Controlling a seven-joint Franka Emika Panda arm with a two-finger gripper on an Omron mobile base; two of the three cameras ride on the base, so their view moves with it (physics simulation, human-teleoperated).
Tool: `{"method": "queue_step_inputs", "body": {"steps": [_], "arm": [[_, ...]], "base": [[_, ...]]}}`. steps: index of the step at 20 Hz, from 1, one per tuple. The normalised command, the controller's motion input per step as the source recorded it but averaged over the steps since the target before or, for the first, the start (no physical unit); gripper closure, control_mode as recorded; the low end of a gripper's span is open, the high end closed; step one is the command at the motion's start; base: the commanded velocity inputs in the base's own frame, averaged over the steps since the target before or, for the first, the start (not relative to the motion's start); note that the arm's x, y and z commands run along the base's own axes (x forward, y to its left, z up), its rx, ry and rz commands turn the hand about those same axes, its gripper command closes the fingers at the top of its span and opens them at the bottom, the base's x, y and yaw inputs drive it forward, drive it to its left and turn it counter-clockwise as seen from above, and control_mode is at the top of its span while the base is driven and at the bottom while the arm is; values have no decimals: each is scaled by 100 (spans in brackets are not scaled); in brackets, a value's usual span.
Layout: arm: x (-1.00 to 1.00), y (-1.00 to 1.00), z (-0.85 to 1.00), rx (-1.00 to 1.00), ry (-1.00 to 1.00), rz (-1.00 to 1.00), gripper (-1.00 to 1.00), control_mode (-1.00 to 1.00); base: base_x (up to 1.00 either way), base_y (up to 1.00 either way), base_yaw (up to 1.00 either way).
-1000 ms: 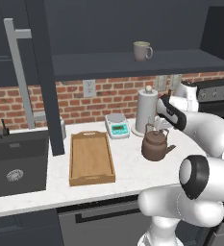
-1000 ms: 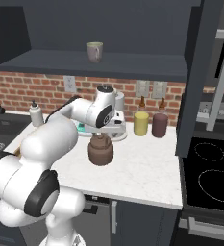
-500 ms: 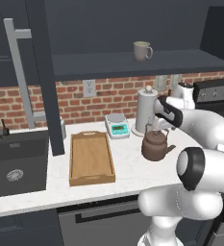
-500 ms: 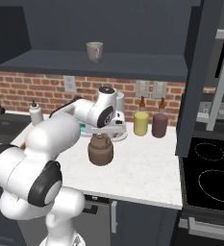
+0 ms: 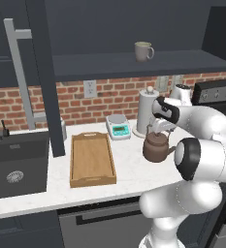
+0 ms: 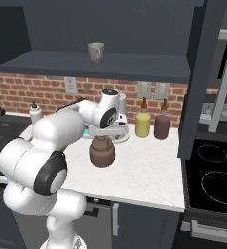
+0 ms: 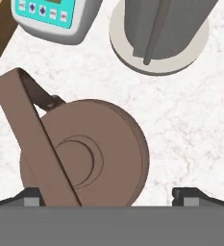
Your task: Pick the kettle from the counter and place it on the tray. Then pick the mug from the cabinet and place it on the tray. Then close the cabinet doors.
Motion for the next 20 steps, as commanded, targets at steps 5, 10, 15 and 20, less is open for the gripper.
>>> {"method": "queue_step_inputs", "body": {"steps": [5, 10, 15, 20], "arm": [[5, 0, -17, -1, 3, 5, -100, -100], [0, 0, -19, -2, 1, 2, 100, -100], [-2, 0, -10, 0, 0, 0, 100, -100], [-22, 1, -5, -1, 0, 0, 100, -100]], "base": [[0, 0, 0], [0, 0, 0], [0, 0, 0], [0, 0, 0]]}}
